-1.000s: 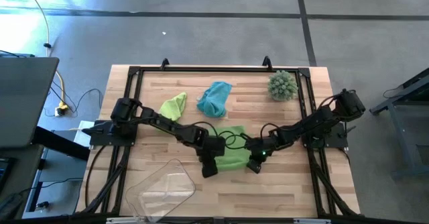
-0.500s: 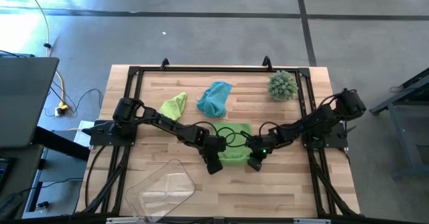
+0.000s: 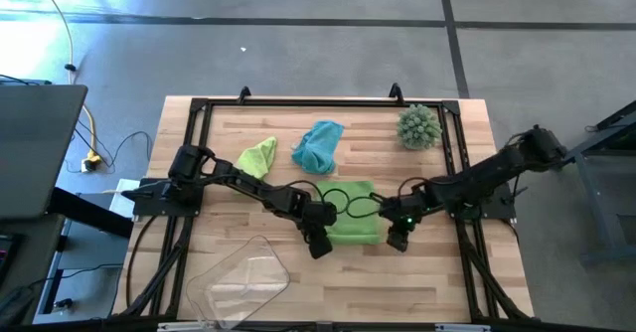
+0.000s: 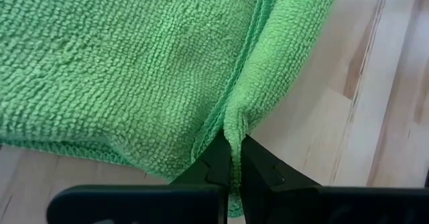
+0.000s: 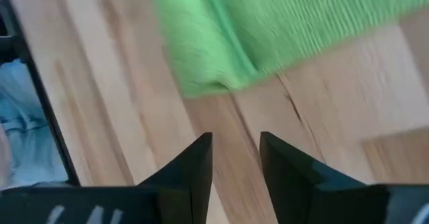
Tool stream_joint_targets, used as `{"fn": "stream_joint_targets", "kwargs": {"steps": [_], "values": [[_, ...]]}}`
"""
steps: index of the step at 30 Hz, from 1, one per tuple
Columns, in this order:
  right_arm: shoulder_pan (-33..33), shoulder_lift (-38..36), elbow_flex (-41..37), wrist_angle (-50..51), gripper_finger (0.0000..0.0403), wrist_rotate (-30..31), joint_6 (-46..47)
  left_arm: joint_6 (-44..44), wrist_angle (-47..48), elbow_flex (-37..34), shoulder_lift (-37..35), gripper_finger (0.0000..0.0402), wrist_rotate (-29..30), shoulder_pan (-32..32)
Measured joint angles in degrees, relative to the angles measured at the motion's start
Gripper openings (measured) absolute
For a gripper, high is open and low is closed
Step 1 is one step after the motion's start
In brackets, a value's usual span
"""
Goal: Roll microfiber towels into tight, uniform cylinder then place into a basket
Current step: Roll the green microfiber cloth
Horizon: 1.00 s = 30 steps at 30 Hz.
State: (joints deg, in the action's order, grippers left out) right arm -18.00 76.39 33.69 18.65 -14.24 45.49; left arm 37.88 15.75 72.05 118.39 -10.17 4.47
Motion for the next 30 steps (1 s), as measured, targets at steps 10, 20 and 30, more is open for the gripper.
{"fn": "stream_joint_targets", "kwargs": {"steps": [10, 20, 30], "values": [[-21.18, -0.60, 0.17, -21.92, 0.0119, 40.08, -24.76, -0.50, -0.12, -0.04, 0.00, 0.0005, 0.19, 0.00], [-22.13, 13.79, 0.99, -26.40, 0.0119, 40.96, -18.10, -1.50, -0.17, -0.04, 0.00, 0.0005, -1.18, -0.07], [-19.12, 15.52, 2.12, -19.82, 0.0122, 42.70, -19.60, -1.17, -0.24, -0.04, 0.00, 0.0005, -1.44, -0.07]]}}
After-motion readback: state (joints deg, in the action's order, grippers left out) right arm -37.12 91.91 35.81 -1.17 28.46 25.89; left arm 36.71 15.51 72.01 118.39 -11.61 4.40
